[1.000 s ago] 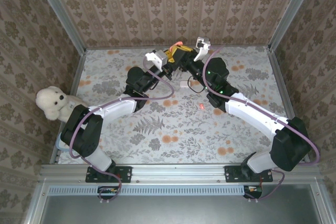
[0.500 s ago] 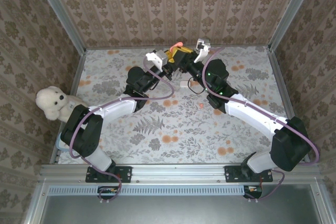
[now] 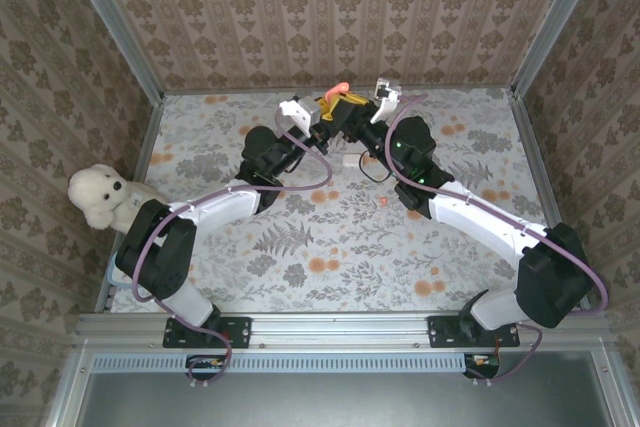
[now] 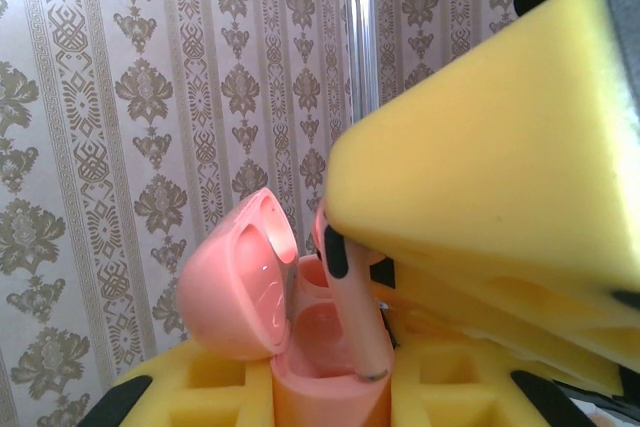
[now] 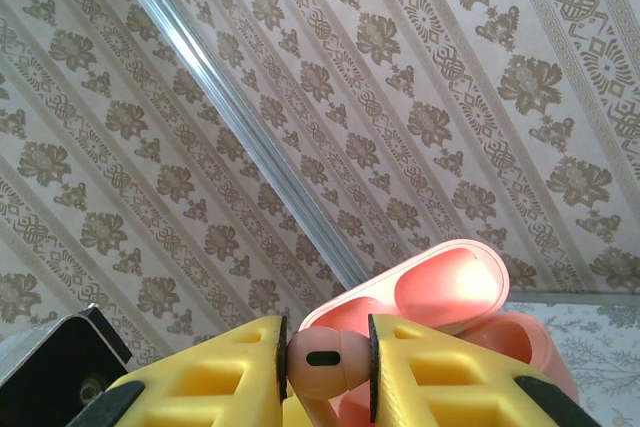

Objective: Insert the wireless bluetooth earbuds into the charging case

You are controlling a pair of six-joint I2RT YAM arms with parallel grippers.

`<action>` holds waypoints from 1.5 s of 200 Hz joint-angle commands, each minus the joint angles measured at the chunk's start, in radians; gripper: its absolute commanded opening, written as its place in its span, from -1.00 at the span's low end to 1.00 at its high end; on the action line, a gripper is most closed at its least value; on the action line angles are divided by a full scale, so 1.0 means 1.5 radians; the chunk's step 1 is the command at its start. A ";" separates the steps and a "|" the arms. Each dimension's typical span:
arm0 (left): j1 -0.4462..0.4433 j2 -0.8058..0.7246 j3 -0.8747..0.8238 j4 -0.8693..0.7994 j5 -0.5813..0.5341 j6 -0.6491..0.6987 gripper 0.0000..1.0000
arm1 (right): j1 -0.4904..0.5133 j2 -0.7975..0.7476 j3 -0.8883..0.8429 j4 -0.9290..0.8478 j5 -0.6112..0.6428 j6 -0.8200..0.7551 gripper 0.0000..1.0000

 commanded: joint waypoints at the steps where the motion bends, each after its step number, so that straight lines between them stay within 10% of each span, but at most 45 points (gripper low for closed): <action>1: -0.007 -0.030 0.034 0.047 -0.004 -0.006 -1.00 | 0.005 -0.012 -0.016 -0.010 0.009 -0.003 -0.48; 235: -0.007 -0.029 0.019 0.051 -0.008 -0.013 -1.00 | -0.004 -0.008 -0.004 -0.057 0.029 0.006 -0.05; 300: 0.024 -0.060 -0.063 0.064 -0.083 -0.026 -1.00 | -0.011 -0.115 -0.029 -0.246 0.044 0.039 0.23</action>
